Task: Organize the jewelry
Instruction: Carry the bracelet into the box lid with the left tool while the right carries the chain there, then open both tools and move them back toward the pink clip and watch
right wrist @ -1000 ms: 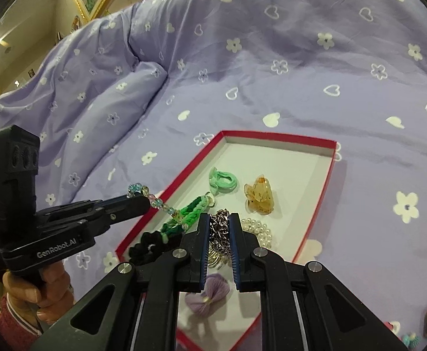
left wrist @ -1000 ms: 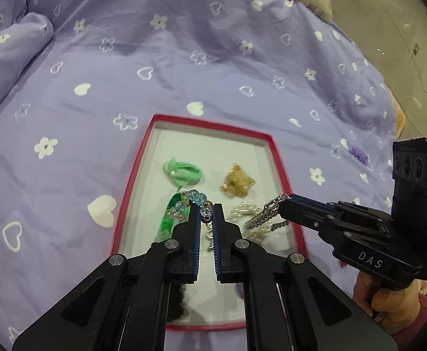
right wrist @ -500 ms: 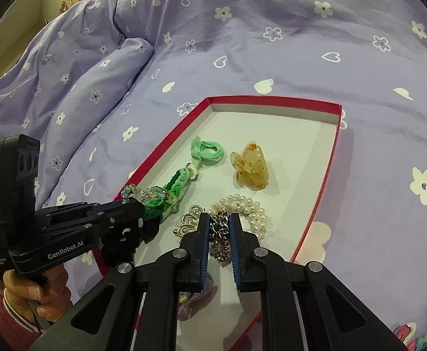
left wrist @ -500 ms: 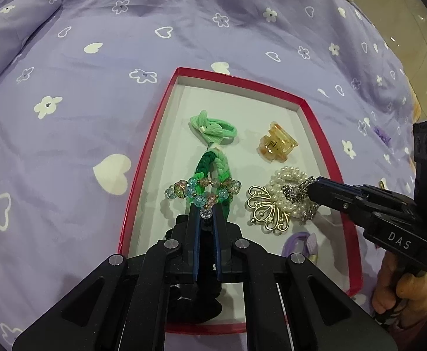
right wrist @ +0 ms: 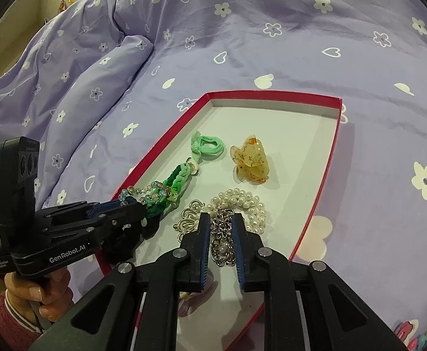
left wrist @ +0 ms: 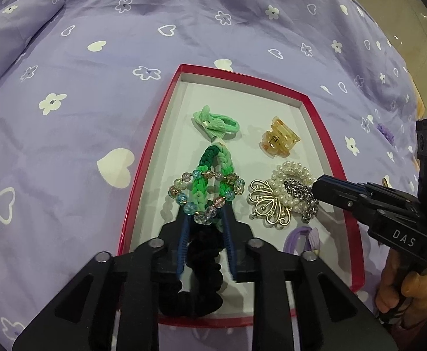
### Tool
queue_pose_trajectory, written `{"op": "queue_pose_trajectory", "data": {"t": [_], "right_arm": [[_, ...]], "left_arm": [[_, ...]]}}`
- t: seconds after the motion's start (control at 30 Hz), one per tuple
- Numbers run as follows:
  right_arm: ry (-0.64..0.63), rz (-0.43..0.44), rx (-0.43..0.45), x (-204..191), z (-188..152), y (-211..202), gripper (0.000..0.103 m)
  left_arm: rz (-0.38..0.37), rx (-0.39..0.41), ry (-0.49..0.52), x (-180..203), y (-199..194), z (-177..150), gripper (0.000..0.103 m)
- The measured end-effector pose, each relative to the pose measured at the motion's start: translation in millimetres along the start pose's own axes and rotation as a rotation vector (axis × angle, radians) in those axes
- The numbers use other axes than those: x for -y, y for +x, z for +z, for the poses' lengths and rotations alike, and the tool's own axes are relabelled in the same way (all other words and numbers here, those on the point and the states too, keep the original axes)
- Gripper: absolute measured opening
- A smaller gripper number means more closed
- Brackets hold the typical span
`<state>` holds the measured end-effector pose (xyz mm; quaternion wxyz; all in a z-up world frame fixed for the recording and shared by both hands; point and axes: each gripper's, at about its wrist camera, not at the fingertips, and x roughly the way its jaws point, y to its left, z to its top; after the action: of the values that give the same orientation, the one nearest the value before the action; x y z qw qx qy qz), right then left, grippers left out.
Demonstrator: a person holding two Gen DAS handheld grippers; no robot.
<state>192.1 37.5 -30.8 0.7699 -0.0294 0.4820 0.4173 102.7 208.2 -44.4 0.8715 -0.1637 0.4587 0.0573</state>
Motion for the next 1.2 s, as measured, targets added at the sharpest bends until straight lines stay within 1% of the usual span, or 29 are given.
{"op": "queue_pose_trajectory", "data": {"t": [0.07,0.1,0.17,0.2,0.33,0.4,0.47,0.57,0.67,0.73,0.93,1.03,1.2], "right_arm": [[0.005,0.0,0.0,0,0,-2,0.02],[0.01,0.0,0.001,0,0,-3,0.023],[0.024,0.001,0.019,1,-1,-12,0.038],[0.024,0.0,0.031,1,-1,-17,0.039],[0.03,0.002,0.07,1,-2,-38,0.039],[0.037,0.003,0.088,2,-2,-50,0.039],[0.048,0.004,0.109,4,-5,-64,0.044],[0.061,-0.002,0.138,10,-11,-82,0.048],[0.087,-0.011,0.156,20,-22,-101,0.049],[0.106,-0.026,0.169,28,-30,-112,0.05],[0.186,-0.095,0.203,61,-57,-149,0.053],[0.228,-0.133,0.217,78,-71,-166,0.059],[0.29,-0.176,0.241,101,-94,-191,0.059]], "left_arm": [[0.01,0.002,0.005,1,-2,-1,0.045],[0.015,0.008,0.009,2,-4,-2,0.047],[0.017,0.008,0.009,2,-6,-4,0.047],[0.014,0.006,0.004,2,-6,-4,0.047],[0.009,0.002,-0.001,4,-9,-7,0.048],[0.008,0.003,0.0,6,-12,-9,0.053],[0.009,0.009,0.005,9,-17,-11,0.06],[0.021,0.014,0.019,14,-23,-14,0.061],[0.012,0.019,0.02,20,-29,-17,0.062],[-0.006,0.026,0.022,26,-35,-19,0.062],[-0.051,0.043,0.045,52,-47,-23,0.067],[-0.078,0.047,0.066,69,-51,-26,0.069],[-0.115,0.039,0.101,95,-54,-30,0.07]]}}
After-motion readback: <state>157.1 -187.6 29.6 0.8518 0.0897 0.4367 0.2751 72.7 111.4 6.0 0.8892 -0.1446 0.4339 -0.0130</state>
